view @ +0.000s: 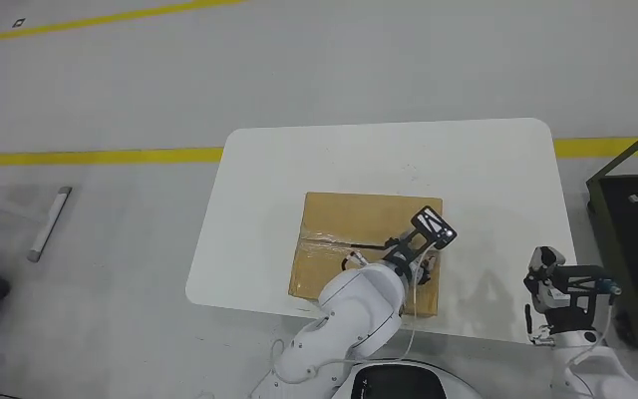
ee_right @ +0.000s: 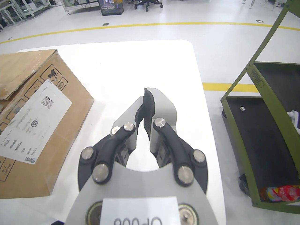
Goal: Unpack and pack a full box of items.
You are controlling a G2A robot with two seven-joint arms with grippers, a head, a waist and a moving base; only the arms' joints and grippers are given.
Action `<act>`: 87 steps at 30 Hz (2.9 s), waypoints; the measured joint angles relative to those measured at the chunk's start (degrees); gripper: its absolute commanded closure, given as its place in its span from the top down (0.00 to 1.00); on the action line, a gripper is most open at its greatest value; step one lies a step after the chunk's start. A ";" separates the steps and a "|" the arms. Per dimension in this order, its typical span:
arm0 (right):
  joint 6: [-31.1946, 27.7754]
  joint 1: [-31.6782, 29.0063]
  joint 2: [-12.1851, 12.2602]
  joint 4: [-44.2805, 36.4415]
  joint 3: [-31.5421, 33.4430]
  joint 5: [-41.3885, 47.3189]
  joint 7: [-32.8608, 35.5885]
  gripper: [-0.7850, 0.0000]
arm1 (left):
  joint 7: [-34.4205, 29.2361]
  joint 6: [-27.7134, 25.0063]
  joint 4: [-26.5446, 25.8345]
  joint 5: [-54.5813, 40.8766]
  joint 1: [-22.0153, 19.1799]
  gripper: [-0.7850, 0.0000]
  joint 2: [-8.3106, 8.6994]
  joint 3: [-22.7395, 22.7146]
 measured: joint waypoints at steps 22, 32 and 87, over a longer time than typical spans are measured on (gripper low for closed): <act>-6.34 2.46 -1.18 -4.88 -0.77 9.05 1.62 0.00 | 3.27 0.99 -6.35 2.89 4.33 0.00 0.66 -5.80; -16.47 5.93 -1.33 -6.96 -7.65 9.19 6.17 0.00 | 2.40 0.09 -13.85 3.80 9.79 0.00 2.06 -13.44; -11.91 12.06 -2.37 -3.21 -15.12 -0.95 15.54 0.00 | 6.78 -0.44 -11.20 18.98 7.57 0.00 6.76 -48.85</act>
